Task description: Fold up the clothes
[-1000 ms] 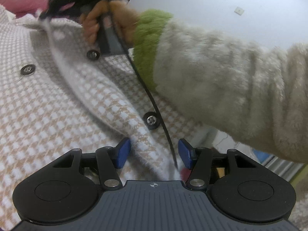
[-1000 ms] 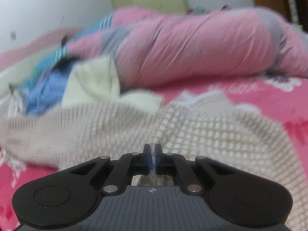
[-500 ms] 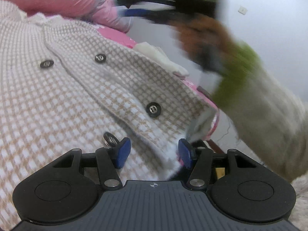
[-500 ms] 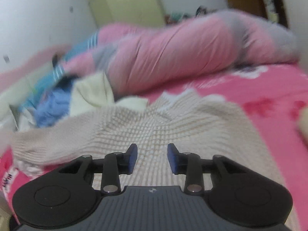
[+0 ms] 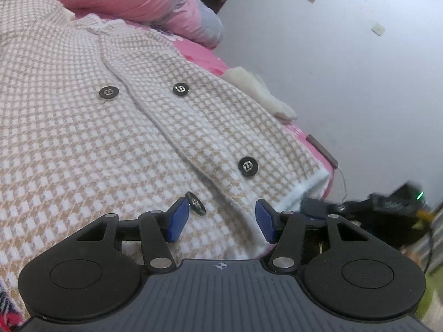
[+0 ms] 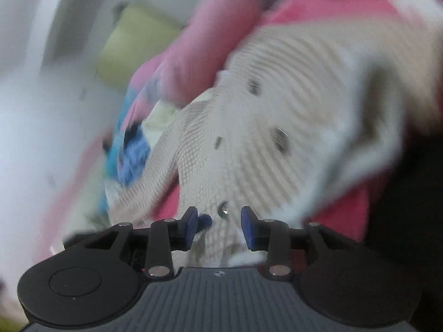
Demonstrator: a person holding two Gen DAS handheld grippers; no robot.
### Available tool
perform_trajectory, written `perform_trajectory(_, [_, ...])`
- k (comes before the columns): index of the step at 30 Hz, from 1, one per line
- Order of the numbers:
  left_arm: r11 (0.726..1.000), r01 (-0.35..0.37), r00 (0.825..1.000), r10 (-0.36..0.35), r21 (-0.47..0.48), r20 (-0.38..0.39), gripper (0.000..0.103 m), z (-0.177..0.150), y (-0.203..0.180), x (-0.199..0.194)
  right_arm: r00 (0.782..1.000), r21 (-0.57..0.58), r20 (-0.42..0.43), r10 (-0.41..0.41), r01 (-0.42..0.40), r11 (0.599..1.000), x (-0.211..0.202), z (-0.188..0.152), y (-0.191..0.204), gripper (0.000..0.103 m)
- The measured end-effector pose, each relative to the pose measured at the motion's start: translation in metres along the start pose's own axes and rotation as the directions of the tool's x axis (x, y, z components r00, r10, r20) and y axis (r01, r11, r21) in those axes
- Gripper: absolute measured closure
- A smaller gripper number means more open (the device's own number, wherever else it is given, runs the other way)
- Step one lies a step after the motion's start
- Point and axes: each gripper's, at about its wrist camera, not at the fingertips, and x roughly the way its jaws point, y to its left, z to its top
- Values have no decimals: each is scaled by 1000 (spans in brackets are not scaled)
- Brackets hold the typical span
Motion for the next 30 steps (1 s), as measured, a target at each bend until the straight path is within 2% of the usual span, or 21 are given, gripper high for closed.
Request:
perform_trajectory(4, [999,29,999,-29,14,-13,51,1,-12,6,997,171,62,55,-65,983,-2,3,-31,66])
perform_trajectory(8, [997,72,995,-70,35,-65,51,-4,-24,18,998,233,29,51,-56,971,5,5,-38,66])
perform_trajectory(11, [996,84,992,-81,33,-99,51,-11,-30,29,998,264,47,50,-61,963,4,5,-43,66])
perform_trajectory(13, [998,68,993,-66,15,-100,58,-11,-32,37,997,289,69,45,-63,955,2,2,-48,66])
perform_trajectory(15, [999,52,994,-52,-2,-101,64,-11,-34,46,993,286,113,25,-57,957,-7,2,-49,66])
perform_trajectory(19, [999,20,997,-22,-28,-74,93,-8,-36,48,972,218,229,-43,-8,976,-29,8,-47,66])
perform_trajectory(20, [1000,11,998,-12,-18,-67,96,-7,-38,48,967,199,250,-54,3,980,-31,11,-45,66])
perform_trajectory(22, [1000,-2,997,4,25,-72,99,-6,-45,48,955,161,289,-70,24,987,-33,18,-40,66])
perform_trajectory(25, [998,-28,999,30,63,-40,100,-7,-52,43,937,135,311,-157,120,984,-30,27,-38,66])
perform_trajectory(30, [999,-23,1000,23,38,10,101,-5,-51,33,938,99,302,-169,146,984,-22,32,-42,62])
